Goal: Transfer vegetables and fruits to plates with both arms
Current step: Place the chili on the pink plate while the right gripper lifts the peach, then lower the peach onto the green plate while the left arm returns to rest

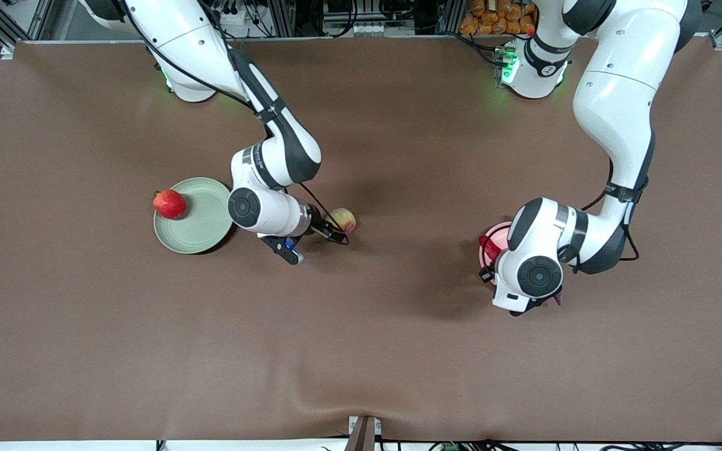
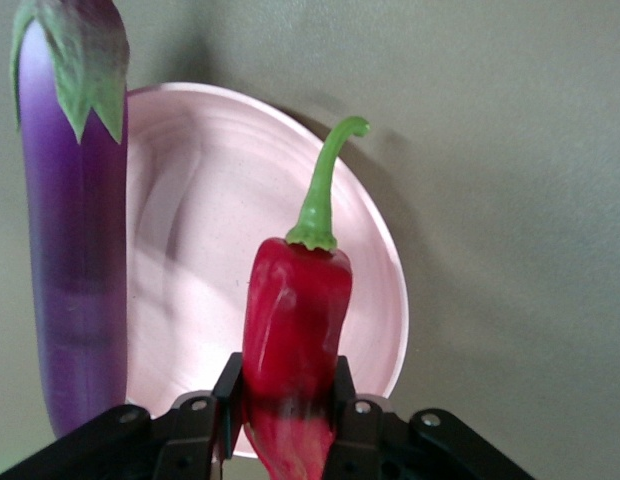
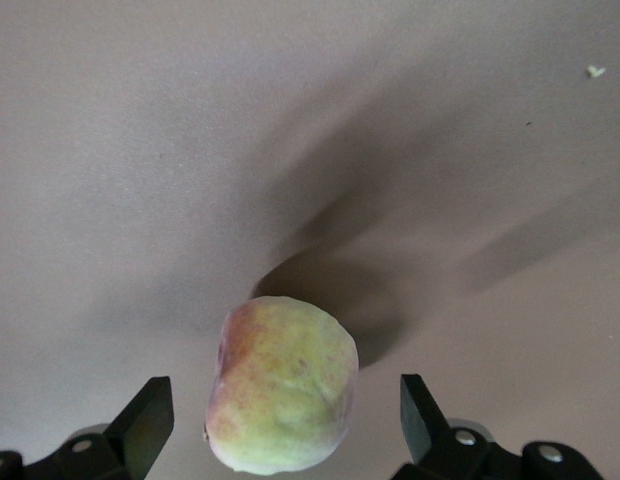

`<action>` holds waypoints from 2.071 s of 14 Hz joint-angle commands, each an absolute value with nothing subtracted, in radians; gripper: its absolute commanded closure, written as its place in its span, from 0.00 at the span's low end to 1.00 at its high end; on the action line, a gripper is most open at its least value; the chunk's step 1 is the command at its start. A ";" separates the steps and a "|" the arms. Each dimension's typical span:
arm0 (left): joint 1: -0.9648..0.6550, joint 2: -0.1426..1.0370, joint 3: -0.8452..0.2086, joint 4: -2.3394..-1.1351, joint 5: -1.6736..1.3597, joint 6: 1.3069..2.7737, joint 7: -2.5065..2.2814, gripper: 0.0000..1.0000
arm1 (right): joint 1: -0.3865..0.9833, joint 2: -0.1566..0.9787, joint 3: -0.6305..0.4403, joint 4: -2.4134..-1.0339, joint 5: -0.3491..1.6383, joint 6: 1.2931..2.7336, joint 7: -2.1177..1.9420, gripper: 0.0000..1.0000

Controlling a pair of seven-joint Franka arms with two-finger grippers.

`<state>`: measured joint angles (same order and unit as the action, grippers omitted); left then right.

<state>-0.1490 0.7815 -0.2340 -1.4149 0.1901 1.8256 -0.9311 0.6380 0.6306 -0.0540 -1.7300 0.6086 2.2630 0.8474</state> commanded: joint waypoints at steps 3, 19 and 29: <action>-0.112 0.739 -0.239 -1.453 0.212 1.821 -0.793 0.25 | 0.681 0.660 -0.063 -1.717 0.629 2.289 0.854 0.00; -0.046 0.306 -0.250 -1.443 0.192 1.686 -0.550 0.00 | 0.379 0.465 -0.080 -1.739 0.395 1.777 0.453 0.95; 0.034 0.055 -0.149 -1.473 -0.038 1.491 -0.209 0.00 | 0.140 0.498 -0.078 -1.881 0.238 1.799 0.130 0.38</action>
